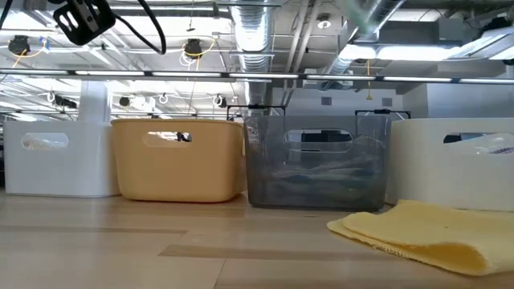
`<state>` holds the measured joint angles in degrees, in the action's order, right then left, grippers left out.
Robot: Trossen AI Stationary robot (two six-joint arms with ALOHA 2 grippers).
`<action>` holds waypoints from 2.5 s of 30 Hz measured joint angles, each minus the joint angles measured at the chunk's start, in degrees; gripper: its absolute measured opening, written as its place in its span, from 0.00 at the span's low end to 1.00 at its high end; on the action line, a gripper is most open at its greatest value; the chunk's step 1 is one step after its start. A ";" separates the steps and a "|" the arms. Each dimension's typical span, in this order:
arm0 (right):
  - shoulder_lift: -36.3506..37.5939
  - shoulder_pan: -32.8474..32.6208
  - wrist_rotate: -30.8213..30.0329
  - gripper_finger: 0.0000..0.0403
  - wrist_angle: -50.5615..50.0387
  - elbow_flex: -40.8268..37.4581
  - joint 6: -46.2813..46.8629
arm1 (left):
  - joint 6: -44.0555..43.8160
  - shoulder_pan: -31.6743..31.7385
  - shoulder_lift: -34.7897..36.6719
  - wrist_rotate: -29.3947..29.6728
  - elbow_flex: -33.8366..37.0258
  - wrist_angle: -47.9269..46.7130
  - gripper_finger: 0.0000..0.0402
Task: Pick & Place Toothbrushes
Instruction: Put the green toothbrush into the yellow bin
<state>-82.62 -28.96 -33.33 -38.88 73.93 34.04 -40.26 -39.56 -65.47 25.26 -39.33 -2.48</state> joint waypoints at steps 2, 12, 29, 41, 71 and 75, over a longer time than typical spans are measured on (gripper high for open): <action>-1.86 3.72 6.37 0.01 5.94 0.00 -4.43 | -0.14 -0.55 0.00 0.01 0.00 0.00 0.00; -12.65 17.39 28.19 0.01 12.75 3.16 -10.24 | -1.13 -4.29 0.02 1.01 0.00 0.00 0.00; -40.32 27.48 46.20 0.02 -9.99 39.15 -8.02 | -4.63 -7.79 0.04 1.75 -0.02 -0.97 0.00; -48.14 31.38 54.88 0.03 -15.63 43.94 -4.08 | -8.25 -14.16 0.04 3.41 -0.02 -3.10 0.00; -47.61 32.51 65.42 0.48 -16.26 47.12 -9.91 | -8.65 -14.92 0.00 6.40 -0.02 -5.17 0.00; -46.50 30.61 68.45 0.51 -28.98 52.35 -16.57 | -8.65 -14.92 0.00 6.23 -0.02 -5.22 0.00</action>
<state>-129.12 1.65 35.12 -67.86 126.28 17.47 -48.90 -54.48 -65.47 31.49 -39.35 -7.70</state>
